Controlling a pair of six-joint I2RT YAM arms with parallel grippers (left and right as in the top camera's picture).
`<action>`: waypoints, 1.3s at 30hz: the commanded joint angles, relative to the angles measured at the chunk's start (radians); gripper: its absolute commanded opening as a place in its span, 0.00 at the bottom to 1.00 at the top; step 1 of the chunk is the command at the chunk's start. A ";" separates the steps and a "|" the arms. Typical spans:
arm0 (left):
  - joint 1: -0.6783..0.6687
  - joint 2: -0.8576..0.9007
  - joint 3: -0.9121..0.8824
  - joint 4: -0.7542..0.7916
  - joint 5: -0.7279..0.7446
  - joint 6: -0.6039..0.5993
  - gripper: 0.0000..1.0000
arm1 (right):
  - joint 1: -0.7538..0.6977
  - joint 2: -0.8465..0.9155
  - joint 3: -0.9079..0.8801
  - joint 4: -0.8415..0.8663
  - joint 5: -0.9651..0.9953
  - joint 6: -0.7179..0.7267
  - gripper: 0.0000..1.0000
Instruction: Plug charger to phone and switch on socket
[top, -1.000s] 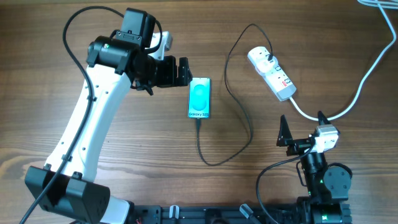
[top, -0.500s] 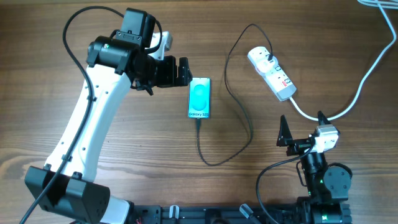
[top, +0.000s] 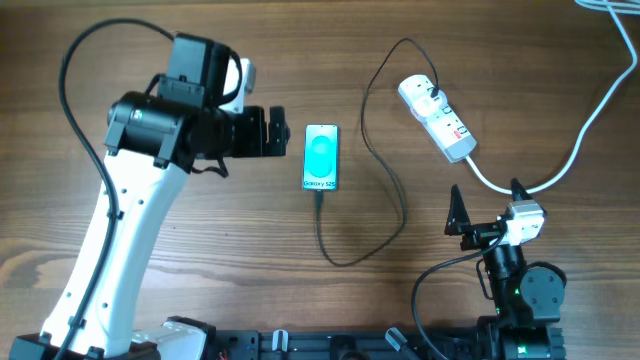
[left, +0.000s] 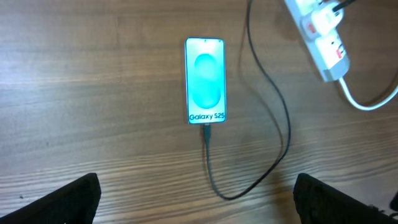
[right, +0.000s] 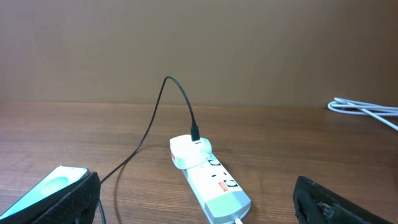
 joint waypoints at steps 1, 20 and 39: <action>-0.002 -0.056 -0.031 -0.001 -0.036 0.002 1.00 | -0.005 -0.006 -0.002 0.003 0.017 0.008 1.00; 0.267 -0.836 -1.188 0.843 0.112 -0.081 1.00 | -0.005 -0.006 -0.002 0.003 0.017 0.008 1.00; 0.311 -1.459 -1.564 1.205 -0.041 -0.080 1.00 | -0.005 -0.006 -0.002 0.003 0.017 0.008 1.00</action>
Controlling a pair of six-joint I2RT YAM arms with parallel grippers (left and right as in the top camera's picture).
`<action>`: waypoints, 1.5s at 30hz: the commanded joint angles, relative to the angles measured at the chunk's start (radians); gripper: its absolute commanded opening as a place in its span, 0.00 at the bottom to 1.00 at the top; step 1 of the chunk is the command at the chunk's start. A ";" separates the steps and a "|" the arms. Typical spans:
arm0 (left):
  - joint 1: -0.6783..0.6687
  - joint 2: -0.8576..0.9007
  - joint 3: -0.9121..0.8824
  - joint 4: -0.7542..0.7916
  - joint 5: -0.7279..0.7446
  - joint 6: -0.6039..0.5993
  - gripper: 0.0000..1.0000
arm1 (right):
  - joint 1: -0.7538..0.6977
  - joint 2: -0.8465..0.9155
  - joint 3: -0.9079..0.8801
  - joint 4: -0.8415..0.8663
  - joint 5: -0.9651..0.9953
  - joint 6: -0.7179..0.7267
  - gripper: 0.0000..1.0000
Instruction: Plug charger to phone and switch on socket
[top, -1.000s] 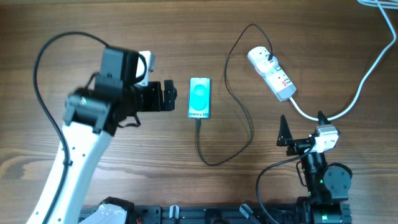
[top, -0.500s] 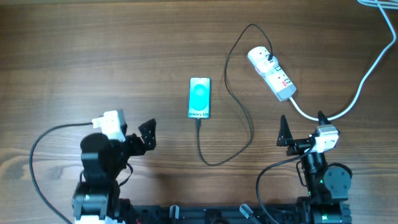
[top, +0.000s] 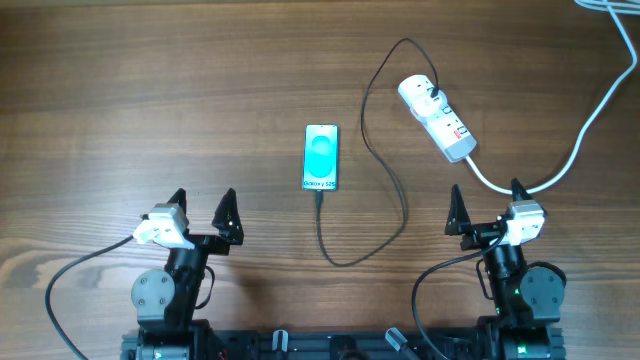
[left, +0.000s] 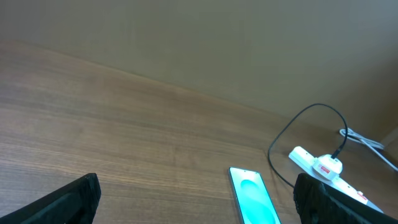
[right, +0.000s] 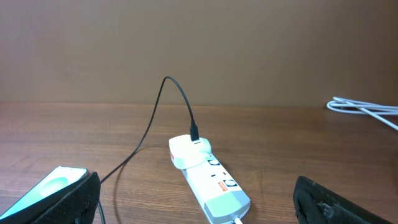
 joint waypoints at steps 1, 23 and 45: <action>0.008 -0.030 -0.016 0.024 -0.059 -0.002 1.00 | -0.005 -0.006 -0.001 0.003 0.014 0.005 1.00; 0.007 -0.030 -0.016 -0.024 -0.236 0.316 1.00 | -0.005 -0.006 -0.001 0.003 0.014 0.005 1.00; 0.007 -0.030 -0.016 -0.023 -0.228 0.264 1.00 | -0.005 -0.006 -0.001 0.003 0.014 0.005 1.00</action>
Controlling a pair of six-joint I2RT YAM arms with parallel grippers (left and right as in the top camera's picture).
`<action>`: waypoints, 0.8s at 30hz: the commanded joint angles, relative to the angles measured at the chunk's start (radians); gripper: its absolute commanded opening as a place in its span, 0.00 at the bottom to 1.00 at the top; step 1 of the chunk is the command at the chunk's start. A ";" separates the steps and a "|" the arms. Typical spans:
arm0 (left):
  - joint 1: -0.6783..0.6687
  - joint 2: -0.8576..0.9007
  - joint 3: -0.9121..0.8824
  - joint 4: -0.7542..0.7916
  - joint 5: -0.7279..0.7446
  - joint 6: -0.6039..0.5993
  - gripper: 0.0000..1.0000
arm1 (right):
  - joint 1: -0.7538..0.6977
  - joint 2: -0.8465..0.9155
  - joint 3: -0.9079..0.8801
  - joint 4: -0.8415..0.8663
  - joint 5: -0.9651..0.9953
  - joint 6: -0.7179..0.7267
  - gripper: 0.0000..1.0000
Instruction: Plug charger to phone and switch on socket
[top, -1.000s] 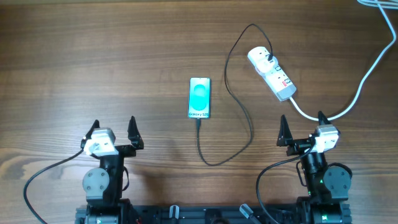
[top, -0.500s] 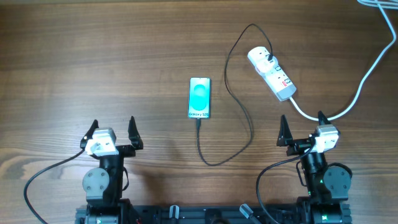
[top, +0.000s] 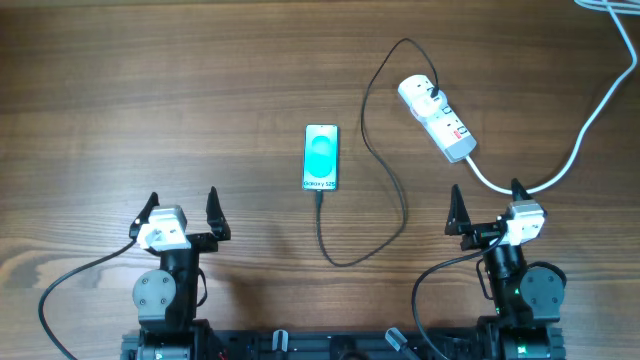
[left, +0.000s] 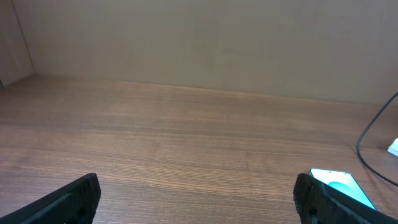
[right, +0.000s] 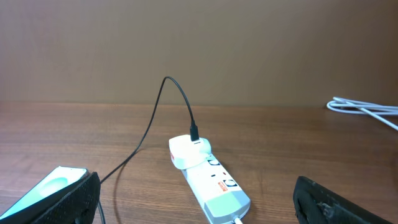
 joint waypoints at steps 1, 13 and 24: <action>0.007 -0.011 -0.007 0.003 -0.012 -0.006 1.00 | -0.005 -0.005 -0.001 0.003 0.014 0.005 1.00; 0.007 -0.011 -0.007 0.003 -0.002 -0.007 1.00 | -0.005 -0.006 -0.001 0.003 0.014 0.005 1.00; 0.007 -0.009 -0.007 0.004 -0.002 -0.007 1.00 | -0.005 -0.005 -0.001 0.003 0.014 0.005 0.99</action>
